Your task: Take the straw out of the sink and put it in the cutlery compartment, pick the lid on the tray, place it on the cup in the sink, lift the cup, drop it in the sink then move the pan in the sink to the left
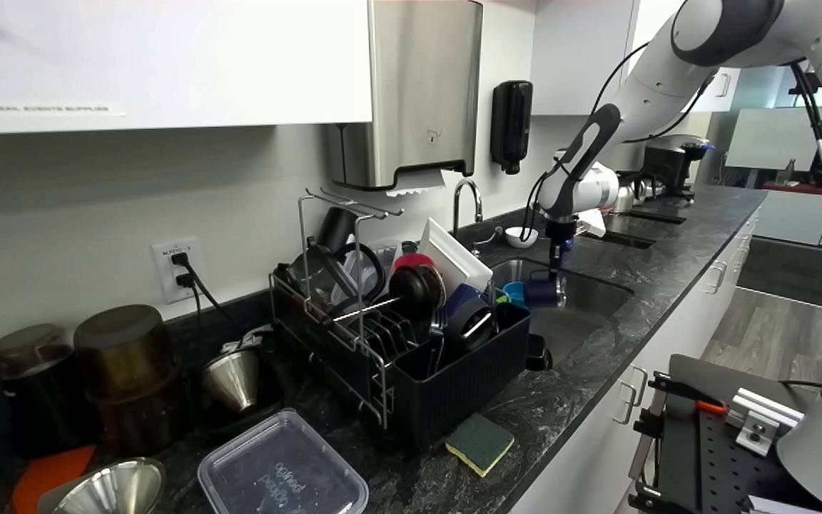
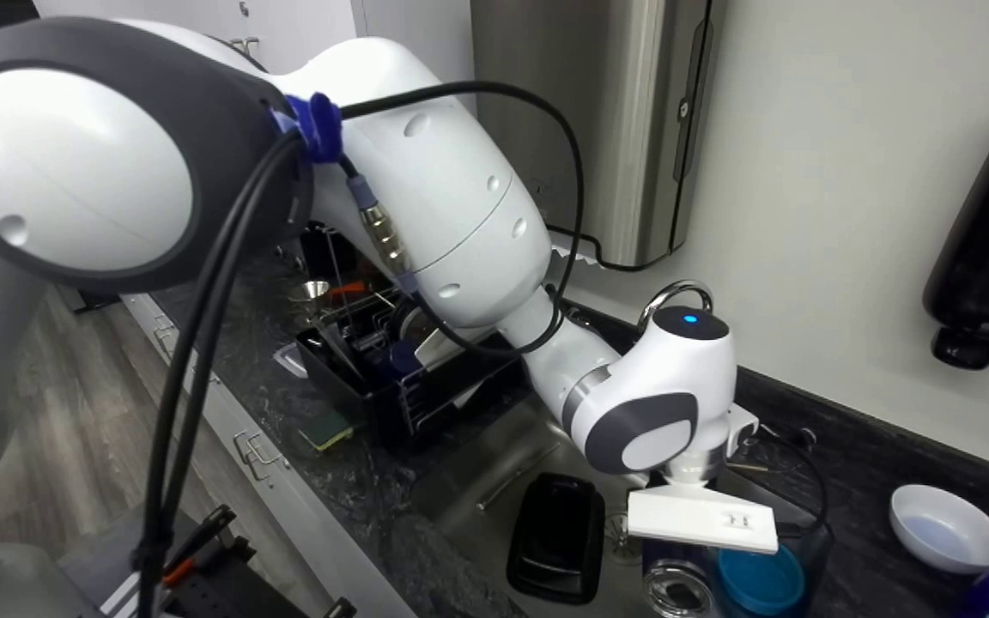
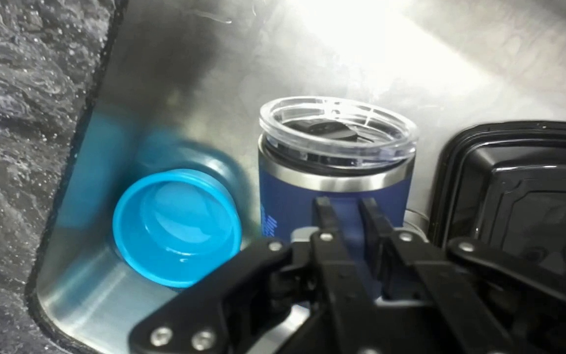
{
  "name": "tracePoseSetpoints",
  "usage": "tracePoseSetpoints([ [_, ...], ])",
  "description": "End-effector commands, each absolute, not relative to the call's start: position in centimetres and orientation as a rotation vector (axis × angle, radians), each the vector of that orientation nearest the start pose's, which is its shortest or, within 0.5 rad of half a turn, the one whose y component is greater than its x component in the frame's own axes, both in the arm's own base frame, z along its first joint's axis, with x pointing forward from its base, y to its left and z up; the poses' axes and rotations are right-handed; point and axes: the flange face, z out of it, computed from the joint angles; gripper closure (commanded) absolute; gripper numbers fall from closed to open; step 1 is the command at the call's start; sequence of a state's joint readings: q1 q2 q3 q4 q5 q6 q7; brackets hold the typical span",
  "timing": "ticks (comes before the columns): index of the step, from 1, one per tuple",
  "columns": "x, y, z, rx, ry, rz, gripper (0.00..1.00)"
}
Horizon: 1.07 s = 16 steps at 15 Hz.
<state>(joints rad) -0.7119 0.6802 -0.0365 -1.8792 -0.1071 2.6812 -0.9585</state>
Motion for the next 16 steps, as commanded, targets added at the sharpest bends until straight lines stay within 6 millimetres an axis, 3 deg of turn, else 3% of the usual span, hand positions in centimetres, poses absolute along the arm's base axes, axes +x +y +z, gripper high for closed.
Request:
tracePoseSetpoints([
  [1, 47.6, -42.6, 15.9, -3.237, -0.683, -0.109, 0.96],
  [11, 46.4, -42.4, 15.1, -3.133, -1.34, -0.108, 0.96],
  [16, 46.0, -42.1, 14.5, -3.072, -1.53, -0.162, 0.96],
])
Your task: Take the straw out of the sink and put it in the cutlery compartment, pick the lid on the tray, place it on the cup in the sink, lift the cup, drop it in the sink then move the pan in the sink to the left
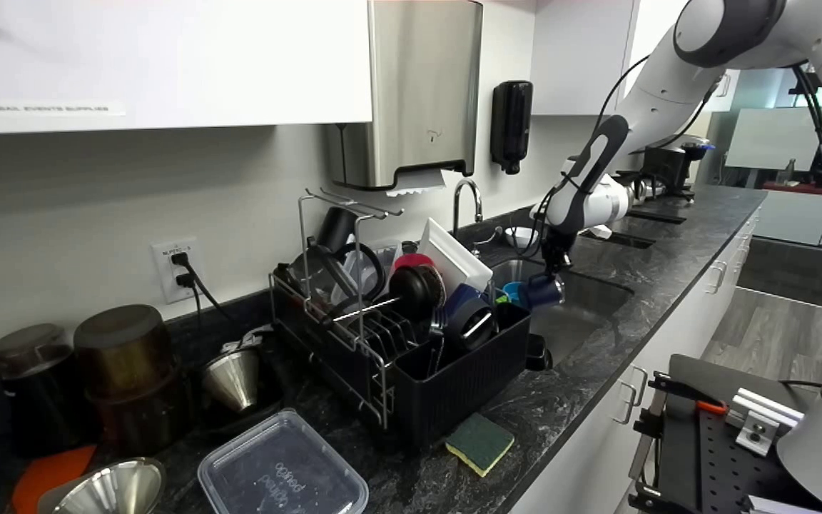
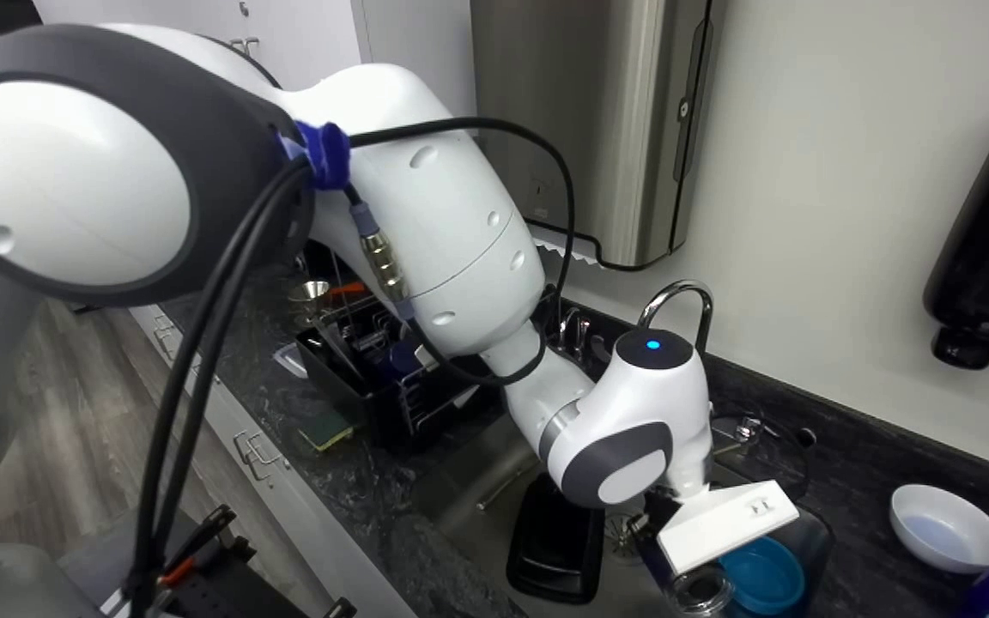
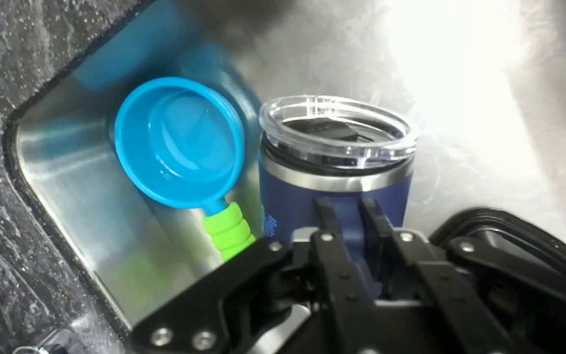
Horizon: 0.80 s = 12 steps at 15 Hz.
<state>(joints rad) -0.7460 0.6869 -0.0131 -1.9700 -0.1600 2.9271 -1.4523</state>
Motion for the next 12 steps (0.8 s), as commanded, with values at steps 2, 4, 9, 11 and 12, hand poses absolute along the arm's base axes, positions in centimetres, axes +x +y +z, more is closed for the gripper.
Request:
tracePoseSetpoints([
  [2, 46.2, -41.8, 14.0, -3.043, -1.563, -0.177, 0.96],
  [4, 46.5, -41.6, 13.4, -3.014, -1.58, -0.185, 0.96],
  [9, 47.3, -41.0, 11.3, -2.985, -1.561, -0.206, 0.96],
  [11, 47.5, -41.0, 10.7, -2.977, -1.555, -0.212, 0.96],
  [12, 47.7, -41.1, 10.4, -2.976, -1.551, -0.214, 0.96],
])
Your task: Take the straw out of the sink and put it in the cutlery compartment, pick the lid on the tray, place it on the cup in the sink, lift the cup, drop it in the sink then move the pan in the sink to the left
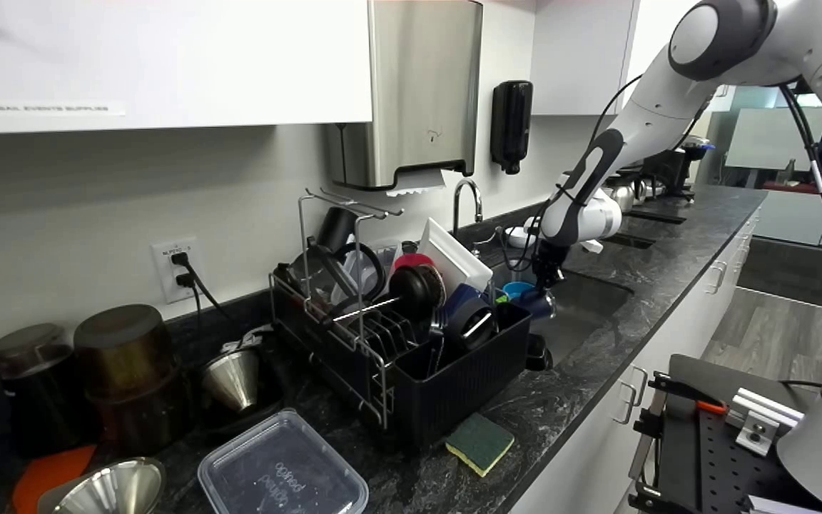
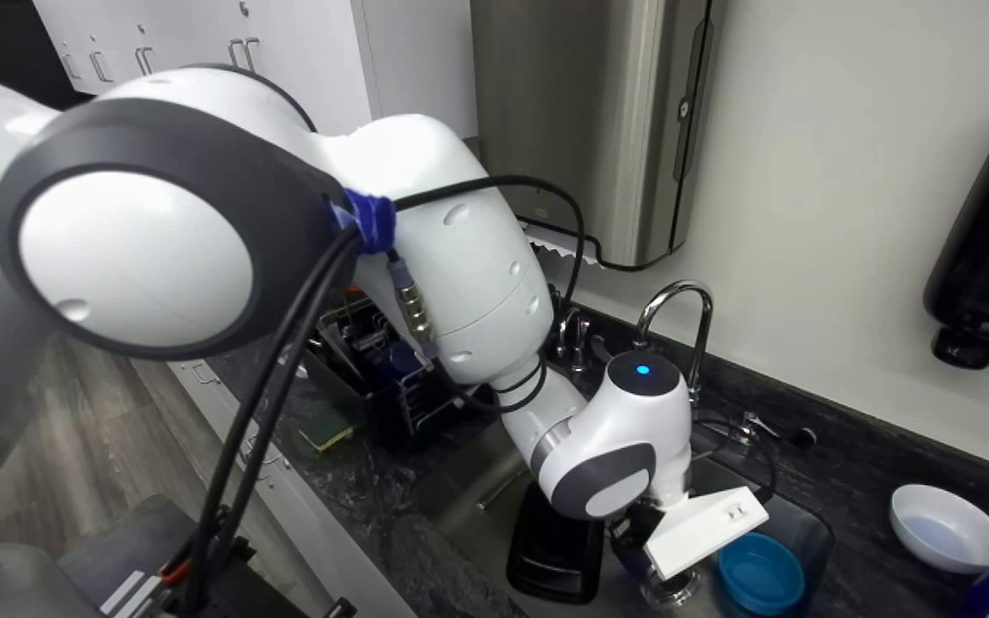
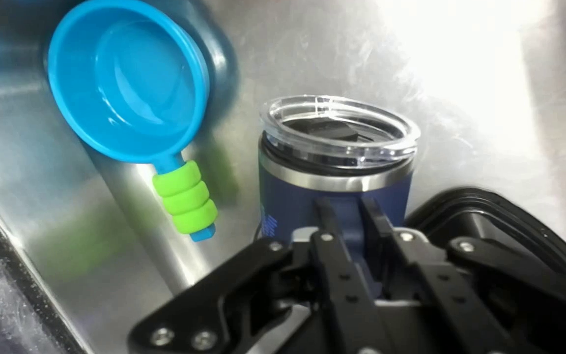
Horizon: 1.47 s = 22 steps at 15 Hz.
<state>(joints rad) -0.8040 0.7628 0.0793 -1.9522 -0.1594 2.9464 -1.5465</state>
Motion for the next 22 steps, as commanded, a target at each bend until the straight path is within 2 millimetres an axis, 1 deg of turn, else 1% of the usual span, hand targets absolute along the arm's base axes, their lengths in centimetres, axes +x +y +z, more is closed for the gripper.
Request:
tracePoseSetpoints([
  [1, 47.8, -41.1, 10.1, -2.977, -1.545, -0.214, 0.96],
  [5, 48.2, -41.6, 9.4, -2.979, -1.532, -0.213, 0.96],
  [12, 48.5, -42.6, 8.8, -2.991, -1.528, -0.206, 0.96],
  [13, 48.5, -42.8, 8.7, -2.994, -1.529, -0.204, 0.86],
  [14, 48.5, -42.9, 8.6, -2.997, -1.529, -0.2, 0.58],
  [15, 48.4, -43.0, 8.6, -3.002, -1.532, -0.198, 0.57],
  [17, 48.5, -43.2, 8.7, -3.009, -1.532, -0.197, 0.45],
  [22, 48.3, -43.6, 9.4, -3.029, -1.555, -0.204, 0.09],
])
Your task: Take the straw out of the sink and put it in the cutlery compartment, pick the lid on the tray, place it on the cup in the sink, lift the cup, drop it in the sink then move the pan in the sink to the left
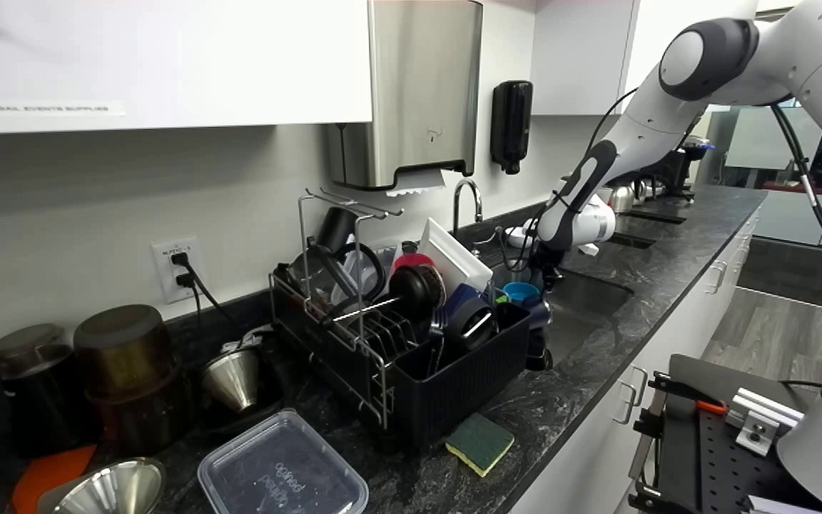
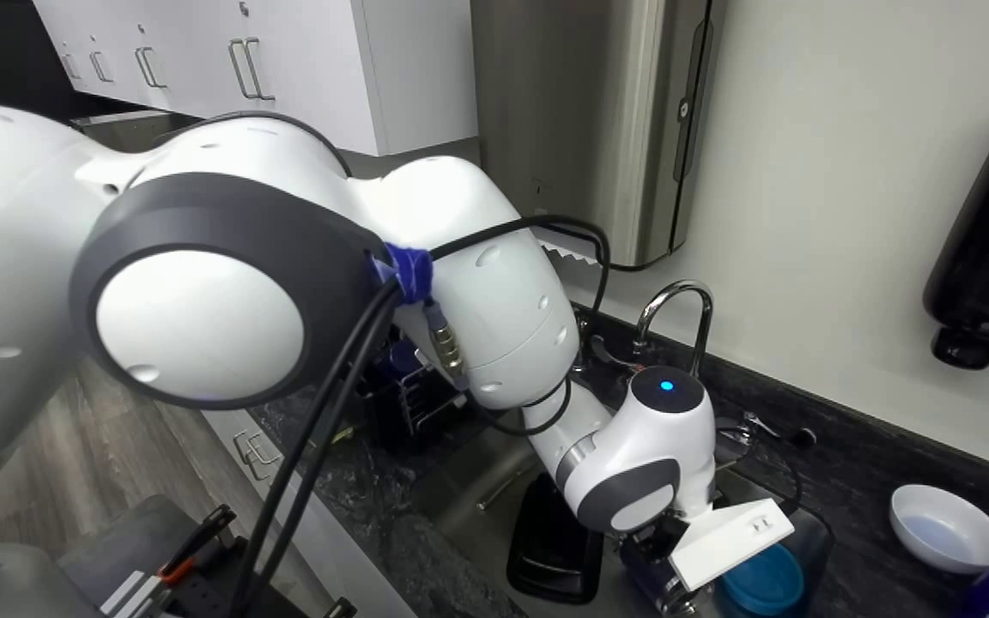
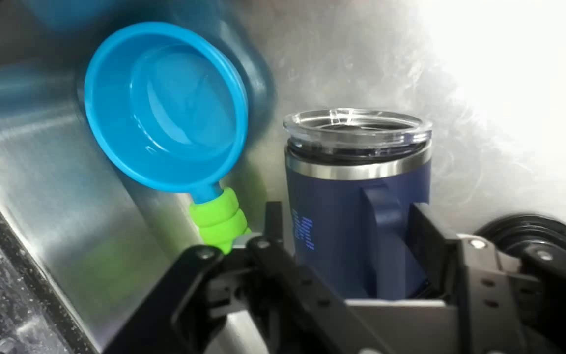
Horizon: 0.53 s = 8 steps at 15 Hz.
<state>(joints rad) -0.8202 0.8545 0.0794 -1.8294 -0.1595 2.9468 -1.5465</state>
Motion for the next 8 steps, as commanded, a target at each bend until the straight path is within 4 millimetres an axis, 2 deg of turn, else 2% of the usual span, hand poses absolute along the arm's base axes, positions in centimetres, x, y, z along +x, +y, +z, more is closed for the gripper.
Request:
tracePoseSetpoints([
  [1, 48.26, -43.67, 9.66, -3.033, -1.562, -0.205, 0.03],
  [3, 48.37, -43.77, 9.98, -3.045, -1.574, -0.212, 0.0],
  [8, 48.5, -43.67, 9.82, -3.049, -1.585, -0.215, 0.0],
])
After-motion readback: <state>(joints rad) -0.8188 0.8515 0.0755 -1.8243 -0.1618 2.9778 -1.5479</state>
